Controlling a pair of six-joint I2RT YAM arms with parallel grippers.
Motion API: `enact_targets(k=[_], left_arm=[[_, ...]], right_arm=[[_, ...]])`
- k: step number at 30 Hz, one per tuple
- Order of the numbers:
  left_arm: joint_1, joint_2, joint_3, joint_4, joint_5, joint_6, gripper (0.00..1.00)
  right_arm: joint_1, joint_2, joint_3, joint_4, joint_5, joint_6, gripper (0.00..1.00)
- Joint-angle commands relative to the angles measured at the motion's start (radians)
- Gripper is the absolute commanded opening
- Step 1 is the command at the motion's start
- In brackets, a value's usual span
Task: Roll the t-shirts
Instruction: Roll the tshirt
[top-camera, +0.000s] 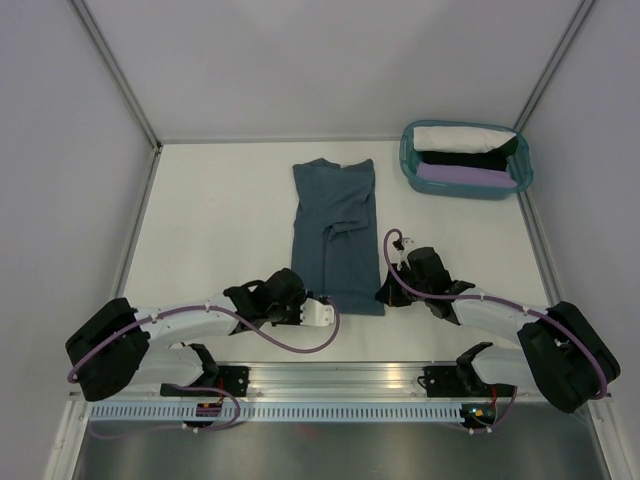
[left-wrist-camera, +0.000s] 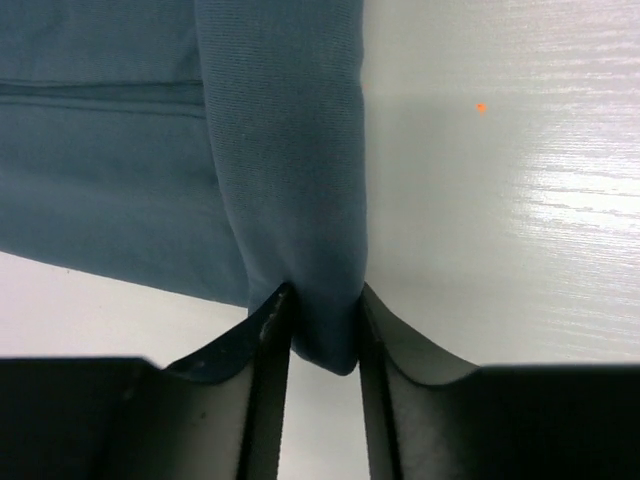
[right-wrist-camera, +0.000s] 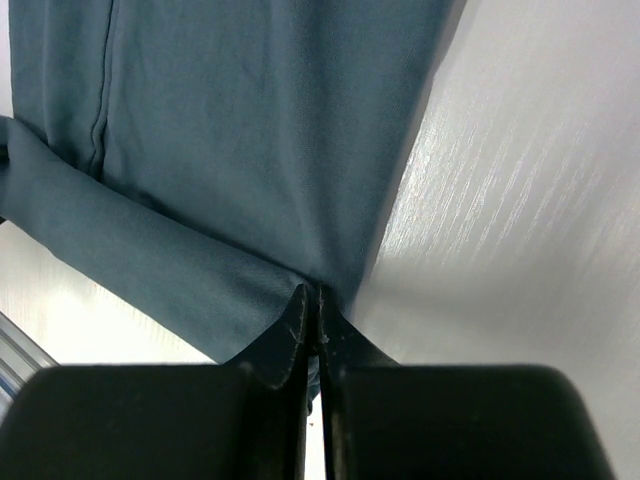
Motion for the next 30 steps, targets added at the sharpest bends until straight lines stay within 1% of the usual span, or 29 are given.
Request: enact_targets(k=[1, 2, 3, 4, 5, 6, 7, 9, 10, 11, 13, 15, 16, 17, 18, 19, 21, 22, 25, 26, 30], left_arm=[[-0.007, 0.027, -0.017, 0.050, 0.009, 0.038, 0.35], [-0.007, 0.033, -0.016, 0.050, 0.012, 0.038, 0.30], [-0.006, 0.039, -0.013, 0.050, 0.011, 0.041, 0.21], [-0.004, 0.042, -0.011, 0.049, 0.011, 0.043, 0.16], [-0.006, 0.042, -0.010, 0.047, 0.014, 0.043, 0.11], [-0.003, 0.042, -0.002, 0.030, 0.023, 0.044, 0.03], [0.012, 0.041, 0.007, 0.010, 0.061, 0.038, 0.02], [0.044, 0.044, 0.056, -0.037, 0.128, 0.002, 0.02], [0.090, 0.048, 0.074, -0.092, 0.208, -0.011, 0.02], [0.110, 0.048, 0.102, -0.112, 0.239, -0.031, 0.02], [0.153, 0.047, 0.113, -0.145, 0.297, -0.034, 0.02], [0.173, 0.029, 0.116, -0.165, 0.325, -0.023, 0.02], [0.180, 0.018, 0.116, -0.183, 0.345, -0.015, 0.02], [0.180, 0.015, 0.113, -0.186, 0.350, -0.003, 0.02], [0.181, 0.010, 0.110, -0.188, 0.354, -0.003, 0.02], [0.184, 0.007, 0.110, -0.189, 0.365, -0.002, 0.02], [0.187, 0.001, 0.107, -0.188, 0.377, -0.003, 0.02], [0.189, 0.001, 0.105, -0.188, 0.382, -0.005, 0.02], [0.190, -0.007, 0.093, -0.183, 0.383, 0.001, 0.02], [0.190, -0.010, 0.084, -0.180, 0.382, 0.006, 0.02], [0.195, -0.011, 0.082, -0.179, 0.377, 0.009, 0.02]], right_arm=[[-0.005, -0.029, 0.026, 0.022, 0.027, -0.024, 0.09], [-0.004, -0.041, 0.041, 0.013, 0.031, -0.039, 0.13], [-0.004, -0.056, 0.053, -0.013, 0.036, -0.057, 0.23], [-0.005, -0.091, 0.066, -0.030, 0.042, -0.108, 0.29], [-0.004, -0.113, 0.096, -0.047, 0.048, -0.140, 0.39], [-0.004, -0.154, 0.110, -0.076, 0.047, -0.180, 0.41], [-0.004, -0.176, 0.122, -0.084, 0.033, -0.259, 0.42], [-0.004, -0.228, 0.139, -0.070, -0.036, -0.353, 0.44], [-0.004, -0.237, 0.141, -0.061, -0.068, -0.378, 0.46], [-0.004, -0.247, 0.142, -0.055, -0.106, -0.510, 0.46], [0.030, -0.268, 0.149, -0.080, -0.151, -0.629, 0.46], [0.069, -0.283, 0.175, -0.204, -0.185, -0.857, 0.47], [0.124, -0.288, 0.176, -0.261, -0.208, -0.951, 0.47], [0.155, -0.293, 0.167, -0.368, -0.209, -1.131, 0.49], [0.189, -0.293, 0.155, -0.410, -0.209, -1.198, 0.50], [0.241, -0.287, 0.120, -0.429, -0.173, -1.231, 0.50], [0.283, -0.258, 0.097, -0.392, -0.101, -1.220, 0.50], [0.319, -0.245, 0.095, -0.381, -0.021, -1.216, 0.50], [0.361, -0.198, 0.089, -0.293, 0.106, -1.185, 0.52], [0.364, -0.172, 0.087, -0.250, 0.125, -1.180, 0.52], [0.373, -0.104, 0.098, -0.226, 0.146, -1.164, 0.53]])
